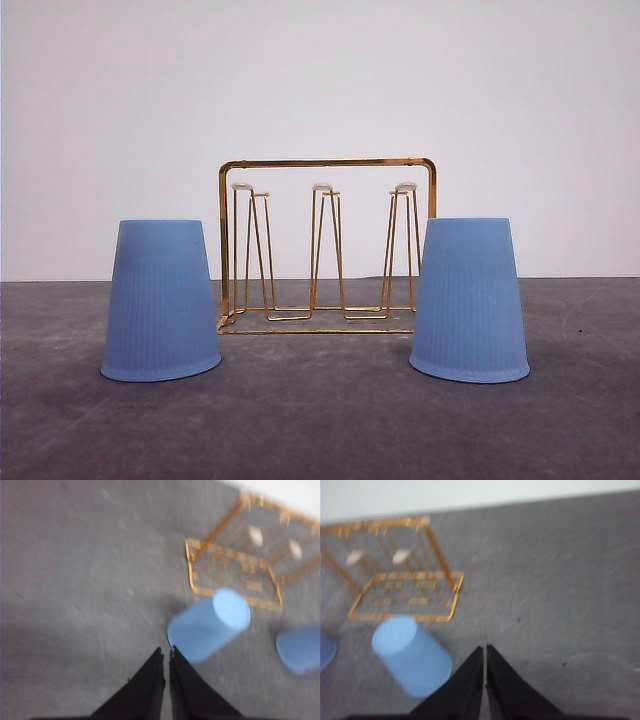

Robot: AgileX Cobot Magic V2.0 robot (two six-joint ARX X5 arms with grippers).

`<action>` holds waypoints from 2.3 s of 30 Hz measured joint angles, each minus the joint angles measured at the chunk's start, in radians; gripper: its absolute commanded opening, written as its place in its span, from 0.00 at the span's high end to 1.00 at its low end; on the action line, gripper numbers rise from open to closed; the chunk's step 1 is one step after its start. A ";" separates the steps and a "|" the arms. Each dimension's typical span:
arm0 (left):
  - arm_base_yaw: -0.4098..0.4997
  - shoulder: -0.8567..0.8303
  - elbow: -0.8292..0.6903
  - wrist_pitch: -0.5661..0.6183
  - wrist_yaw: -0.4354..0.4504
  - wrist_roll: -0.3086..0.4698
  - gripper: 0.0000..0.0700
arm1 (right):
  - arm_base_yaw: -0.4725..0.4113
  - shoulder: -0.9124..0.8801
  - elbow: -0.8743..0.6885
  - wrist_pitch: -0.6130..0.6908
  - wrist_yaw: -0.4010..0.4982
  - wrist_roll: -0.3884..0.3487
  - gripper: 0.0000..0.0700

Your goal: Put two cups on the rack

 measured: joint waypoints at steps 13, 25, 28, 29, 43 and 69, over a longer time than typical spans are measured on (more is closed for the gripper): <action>-0.284 0.130 0.018 0.033 0.078 0.347 1.00 | 0.209 0.100 0.000 0.052 -0.026 -0.206 0.99; -0.337 0.133 0.022 0.112 0.078 0.499 0.22 | 0.241 0.101 0.000 0.052 -0.018 -0.256 0.35; -0.337 0.144 0.022 0.137 0.078 0.453 0.22 | 0.241 0.101 0.000 0.052 -0.018 -0.256 0.35; -0.337 0.153 0.022 0.143 0.077 0.436 0.22 | 0.241 0.101 0.000 0.054 -0.018 -0.256 0.35; -0.349 0.519 0.022 0.443 0.003 0.307 0.20 | 0.241 0.101 0.000 0.104 -0.018 -0.255 0.35; -0.389 0.931 0.022 0.687 -0.022 0.300 0.44 | 0.241 0.101 0.000 0.104 -0.019 -0.255 0.35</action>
